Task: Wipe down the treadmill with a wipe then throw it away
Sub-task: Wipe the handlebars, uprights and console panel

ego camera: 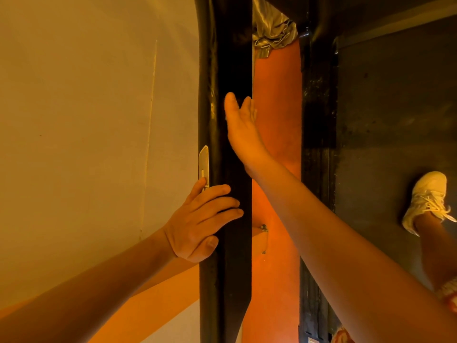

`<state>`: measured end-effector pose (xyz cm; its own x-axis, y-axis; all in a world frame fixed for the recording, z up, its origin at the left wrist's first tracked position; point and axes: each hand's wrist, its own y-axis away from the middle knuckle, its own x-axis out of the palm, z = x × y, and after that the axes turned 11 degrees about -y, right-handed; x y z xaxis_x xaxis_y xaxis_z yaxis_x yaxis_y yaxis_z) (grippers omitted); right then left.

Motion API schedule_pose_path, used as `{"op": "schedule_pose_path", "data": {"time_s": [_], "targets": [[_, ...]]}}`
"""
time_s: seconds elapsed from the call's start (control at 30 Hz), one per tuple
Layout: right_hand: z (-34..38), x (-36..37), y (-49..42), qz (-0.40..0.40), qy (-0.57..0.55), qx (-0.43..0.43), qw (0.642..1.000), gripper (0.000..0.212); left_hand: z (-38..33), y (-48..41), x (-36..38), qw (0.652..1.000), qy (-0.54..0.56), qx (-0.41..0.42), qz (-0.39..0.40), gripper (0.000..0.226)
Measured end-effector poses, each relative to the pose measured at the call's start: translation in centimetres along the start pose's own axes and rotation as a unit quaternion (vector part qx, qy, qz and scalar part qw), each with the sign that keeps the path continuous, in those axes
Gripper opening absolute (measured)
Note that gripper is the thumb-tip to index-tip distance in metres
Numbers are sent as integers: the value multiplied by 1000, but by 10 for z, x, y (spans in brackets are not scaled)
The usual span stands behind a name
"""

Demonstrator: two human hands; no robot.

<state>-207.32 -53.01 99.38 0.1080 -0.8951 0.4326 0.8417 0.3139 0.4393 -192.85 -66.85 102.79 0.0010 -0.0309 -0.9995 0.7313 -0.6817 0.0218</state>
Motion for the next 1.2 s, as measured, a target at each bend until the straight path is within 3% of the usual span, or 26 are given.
{"op": "schedule_pose_path", "data": {"time_s": [0.37,0.57,0.77,1.0,1.2], "targets": [[-3,17,9,-20,-65,-23,997,59,-1,1,0,1000,-2,-3,4,57],[4,9,0,-37,-27,33,998,67,-1,1,1,1000,-1,-6,1,57],[-1,24,16,-42,-14,2,999,81,1,0,1,1000,7,-3,2,56],[-5,12,7,-48,-30,39,998,67,1,1,2,1000,1,0,-7,58],[-11,16,19,-20,-35,-4,999,64,2,-1,1,1000,9,3,-1,57]]}}
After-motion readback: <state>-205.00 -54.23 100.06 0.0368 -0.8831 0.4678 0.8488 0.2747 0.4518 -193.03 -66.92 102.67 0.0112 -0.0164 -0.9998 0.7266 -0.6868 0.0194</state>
